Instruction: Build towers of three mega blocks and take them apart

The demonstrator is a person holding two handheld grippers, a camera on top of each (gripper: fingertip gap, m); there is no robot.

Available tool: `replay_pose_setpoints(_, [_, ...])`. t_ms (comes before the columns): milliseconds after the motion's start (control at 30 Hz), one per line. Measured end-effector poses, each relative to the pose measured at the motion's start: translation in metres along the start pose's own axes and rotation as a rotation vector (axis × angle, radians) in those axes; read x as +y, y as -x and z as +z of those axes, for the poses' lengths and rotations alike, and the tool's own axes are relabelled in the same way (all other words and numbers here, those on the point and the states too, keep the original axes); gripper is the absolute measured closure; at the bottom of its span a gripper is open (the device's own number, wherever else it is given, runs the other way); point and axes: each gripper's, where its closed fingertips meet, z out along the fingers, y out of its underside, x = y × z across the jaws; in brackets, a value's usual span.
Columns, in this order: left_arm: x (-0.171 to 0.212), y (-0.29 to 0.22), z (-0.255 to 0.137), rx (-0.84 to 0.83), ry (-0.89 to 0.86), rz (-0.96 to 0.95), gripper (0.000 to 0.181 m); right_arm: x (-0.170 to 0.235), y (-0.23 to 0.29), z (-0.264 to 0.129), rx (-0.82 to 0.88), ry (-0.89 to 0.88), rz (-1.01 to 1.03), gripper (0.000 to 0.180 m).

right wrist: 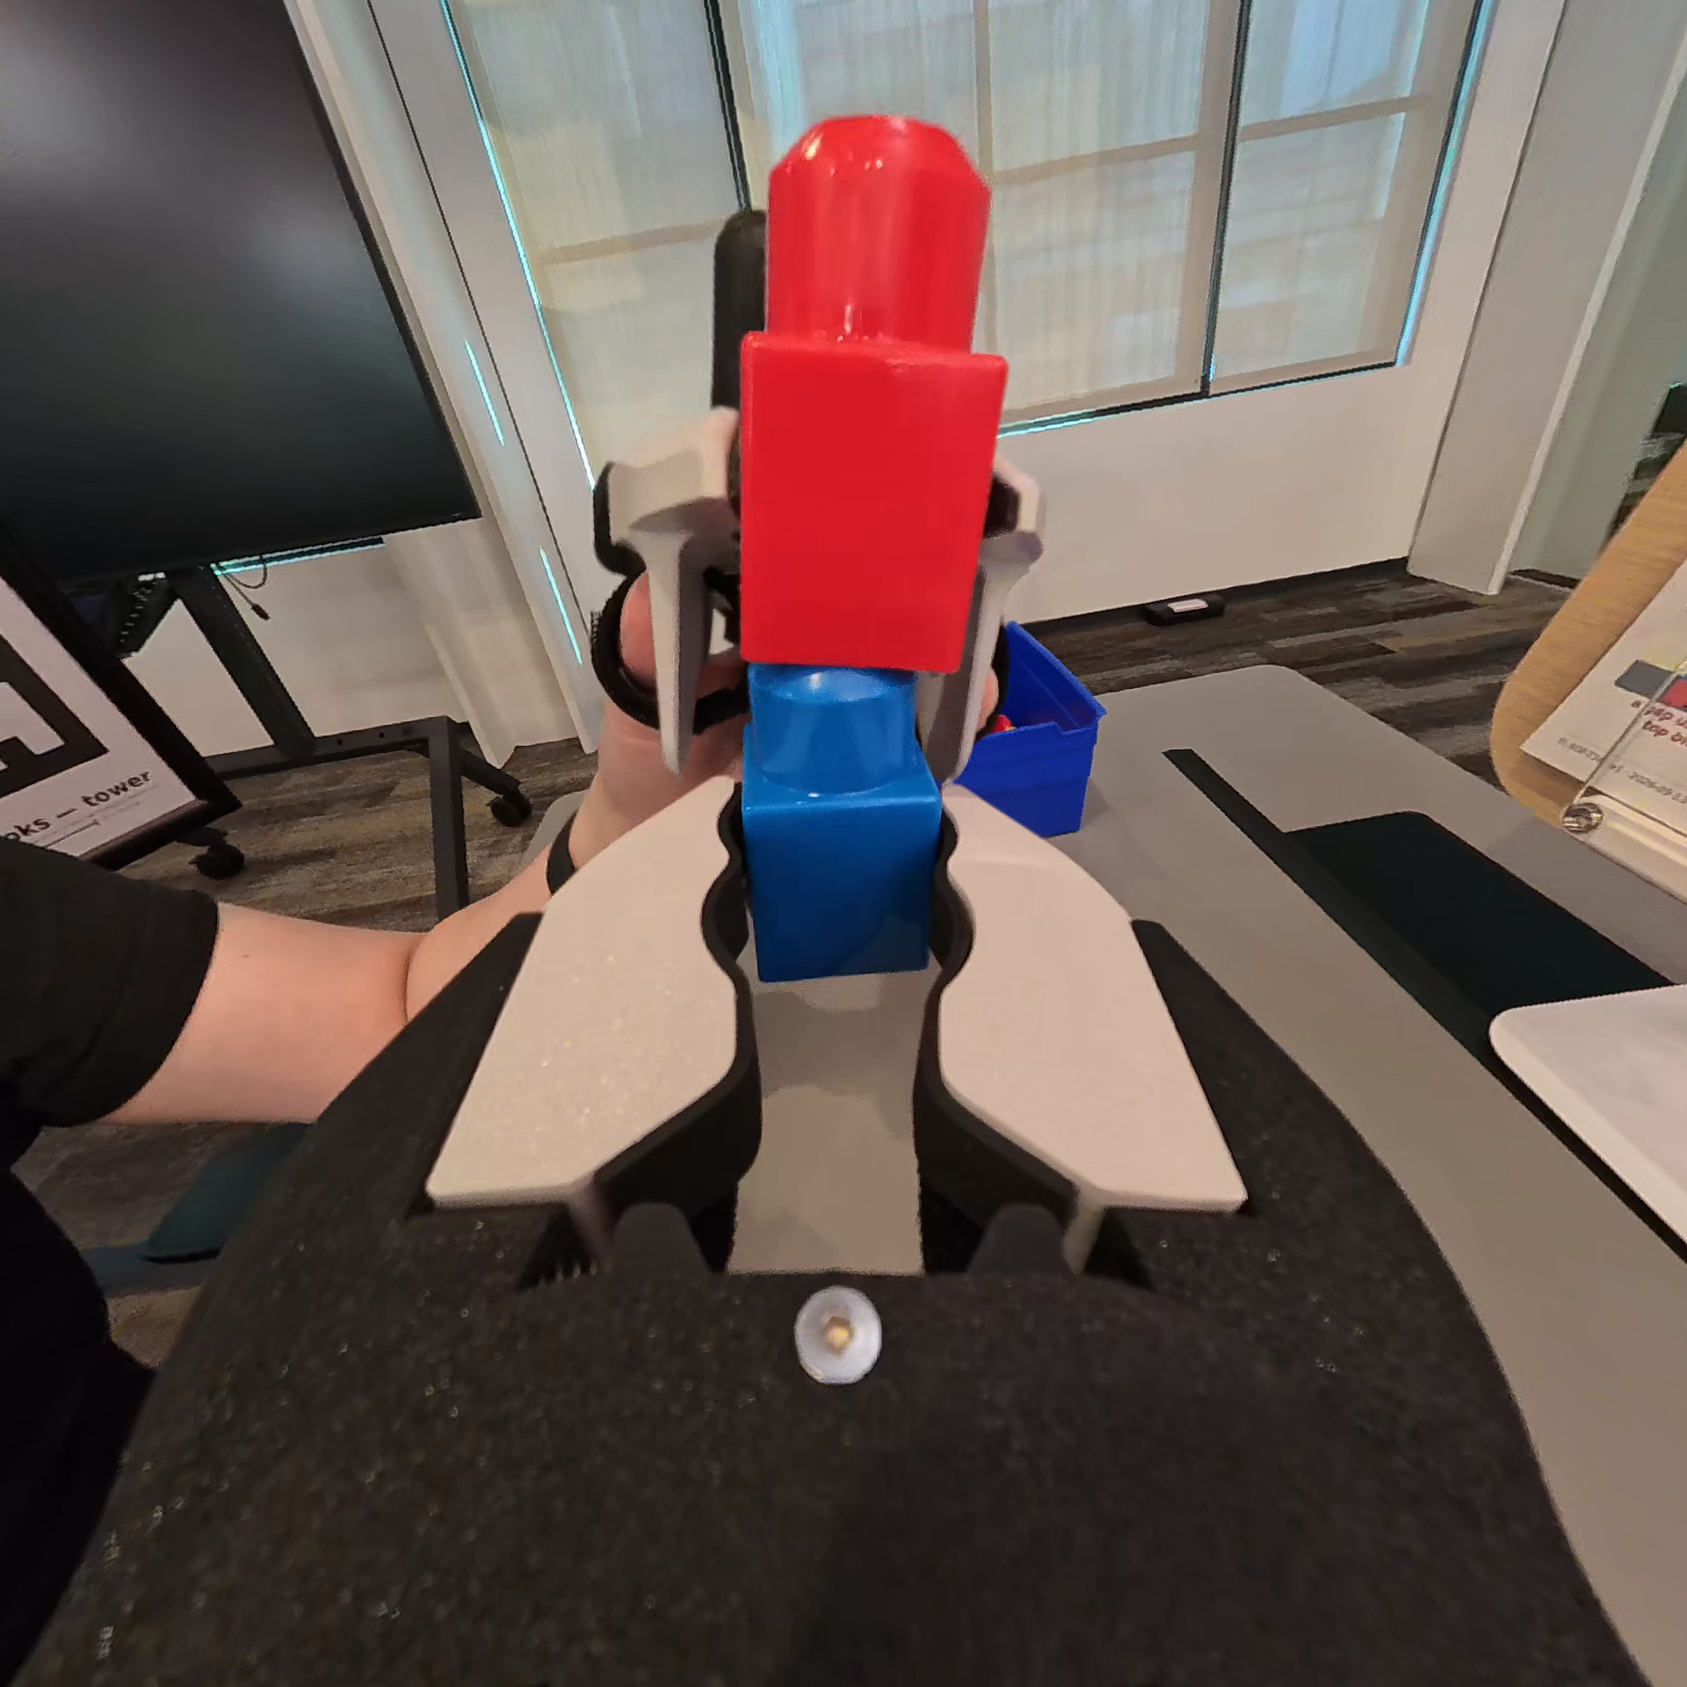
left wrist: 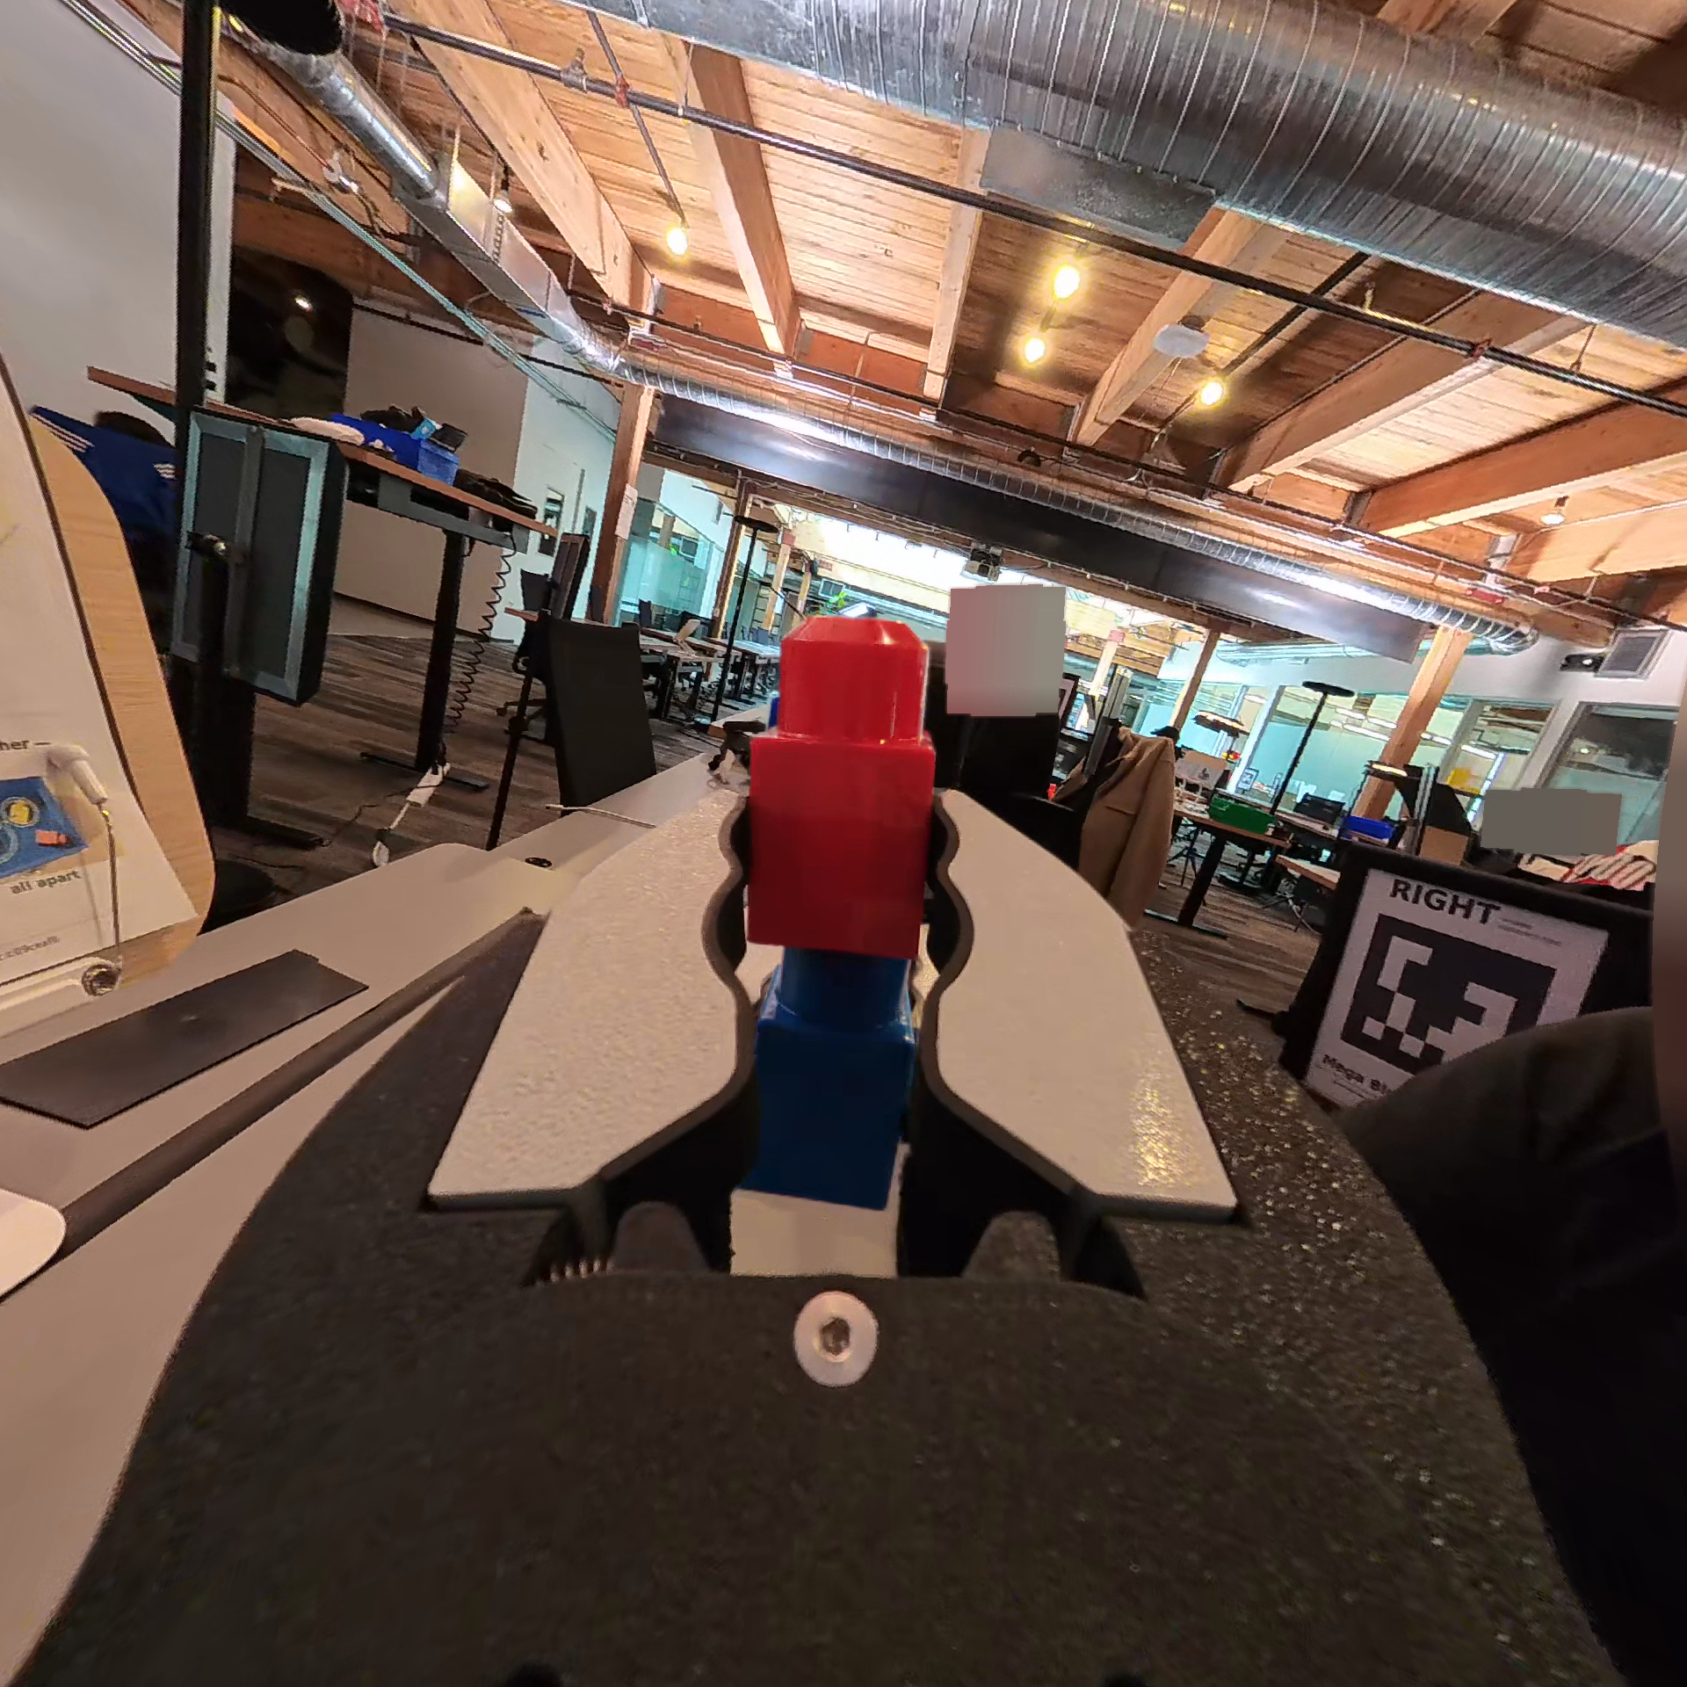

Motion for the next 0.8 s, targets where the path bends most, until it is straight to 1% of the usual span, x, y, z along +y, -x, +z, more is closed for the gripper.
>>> replay_pose_setpoints(200, [0.009, 0.001, 0.008, -0.035, 0.037, 0.029, 0.144, -0.003, -0.004, -0.004, 0.016, -0.008, -0.004, 0.144])
replay_pose_setpoints(533, [0.020, 0.002, 0.011, -0.018, 0.088, 0.018, 0.145, -0.001, -0.003, -0.012, -0.042, 0.007, 0.028, 0.144])
replay_pose_setpoints(633, [0.021, 0.001, 0.011, -0.012, 0.104, 0.013, 0.145, 0.000, -0.003, -0.013, -0.036, 0.011, 0.015, 0.144])
replay_pose_setpoints(800, [0.028, 0.001, 0.008, -0.039, 0.194, 0.049, 0.144, 0.004, -0.003, -0.014, -0.020, 0.056, -0.018, 0.144])
